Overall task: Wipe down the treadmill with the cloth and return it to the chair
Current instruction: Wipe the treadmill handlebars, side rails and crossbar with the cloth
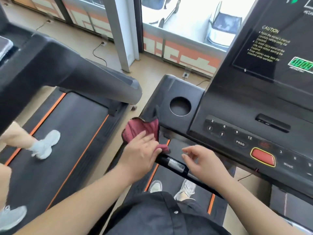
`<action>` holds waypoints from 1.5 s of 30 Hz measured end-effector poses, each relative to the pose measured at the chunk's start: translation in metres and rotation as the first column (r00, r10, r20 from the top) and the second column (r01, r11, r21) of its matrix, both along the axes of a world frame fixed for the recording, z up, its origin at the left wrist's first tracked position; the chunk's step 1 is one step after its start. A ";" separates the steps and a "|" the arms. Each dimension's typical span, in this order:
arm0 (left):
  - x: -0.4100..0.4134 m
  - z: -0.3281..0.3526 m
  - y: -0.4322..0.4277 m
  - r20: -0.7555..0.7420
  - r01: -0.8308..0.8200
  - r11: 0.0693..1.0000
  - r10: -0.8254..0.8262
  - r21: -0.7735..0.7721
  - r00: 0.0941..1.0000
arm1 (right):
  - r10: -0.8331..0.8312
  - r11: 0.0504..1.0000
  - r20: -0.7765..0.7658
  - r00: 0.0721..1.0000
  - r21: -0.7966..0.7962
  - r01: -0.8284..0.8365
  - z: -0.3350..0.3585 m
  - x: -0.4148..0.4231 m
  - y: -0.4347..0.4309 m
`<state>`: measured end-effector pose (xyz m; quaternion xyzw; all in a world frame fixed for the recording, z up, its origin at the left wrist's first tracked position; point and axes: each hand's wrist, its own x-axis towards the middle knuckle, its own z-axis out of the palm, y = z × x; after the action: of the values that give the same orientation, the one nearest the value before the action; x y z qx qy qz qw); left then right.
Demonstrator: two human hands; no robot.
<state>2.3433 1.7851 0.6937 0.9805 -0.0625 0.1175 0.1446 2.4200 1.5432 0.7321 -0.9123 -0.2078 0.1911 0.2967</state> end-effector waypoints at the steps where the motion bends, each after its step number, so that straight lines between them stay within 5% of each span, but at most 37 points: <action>1: -0.006 -0.005 -0.011 -0.028 -0.024 0.999 0.026 0.044 0.999 | -0.019 0.998 -0.029 0.999 -0.063 0.017 0.001 -0.003 -0.006; 6: -0.006 -0.014 -0.072 -0.198 -0.223 0.966 0.245 0.129 0.949 | -0.090 0.942 -0.137 0.987 -0.333 0.039 0.009 -0.024 -0.049; 12: -0.014 -0.025 -0.085 -0.124 0.289 0.957 -0.287 0.004 0.950 | -0.031 0.878 -0.058 0.998 -0.479 -0.001 0.007 -0.040 -0.076; 16: -0.010 -0.022 -0.044 -0.204 0.073 0.996 -0.061 0.054 0.977 | 0.008 0.882 -0.044 0.999 -0.471 -0.028 0.003 -0.041 -0.087; 20: -0.013 -0.014 -0.103 -0.192 -0.191 0.979 0.203 0.078 0.960 | -0.008 0.889 -0.007 1.000 -0.458 0.004 0.000 -0.043 -0.087; 26: -0.028 -0.013 -0.119 -0.235 0.295 0.949 -0.264 0.107 0.936 | 0.031 0.877 0.042 0.999 -0.480 -0.007 -0.001 -0.046 -0.087; 29: -0.014 -0.007 -0.069 -0.325 0.074 0.978 -0.007 0.194 0.946 | 0.053 0.869 0.037 0.998 -0.494 -0.028 -0.001 -0.043 -0.084; 33: -0.009 -0.007 -0.092 -0.207 -0.254 0.927 0.315 0.275 0.926 | 0.034 0.877 0.026 0.999 -0.480 -0.017 -0.001 -0.037 -0.081; 35: -0.014 -0.015 -0.131 -0.238 -0.215 0.948 0.270 0.233 0.933 | 0.019 0.884 0.032 0.999 -0.468 -0.001 -0.003 -0.039 -0.082; 37: -0.025 -0.024 -0.151 -0.255 -0.008 0.993 0.038 0.119 0.966 | 0.019 0.886 0.054 0.998 -0.464 0.008 -0.003 -0.042 -0.084; 40: -0.033 -0.021 -0.116 -0.214 0.170 0.982 -0.148 0.085 0.966 | 0.046 0.884 0.074 0.996 -0.467 -0.007 -0.002 -0.044 -0.083; 45: -0.015 -0.007 -0.064 -0.255 -0.117 0.948 0.197 0.296 0.947 | 0.059 0.874 0.101 0.993 -0.486 -0.003 -0.007 -0.046 -0.083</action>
<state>2.3279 1.7209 0.6865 0.9995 0.0220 -0.0219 0.0034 2.3736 1.4607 0.7254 -0.9634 -0.1843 0.1899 0.0433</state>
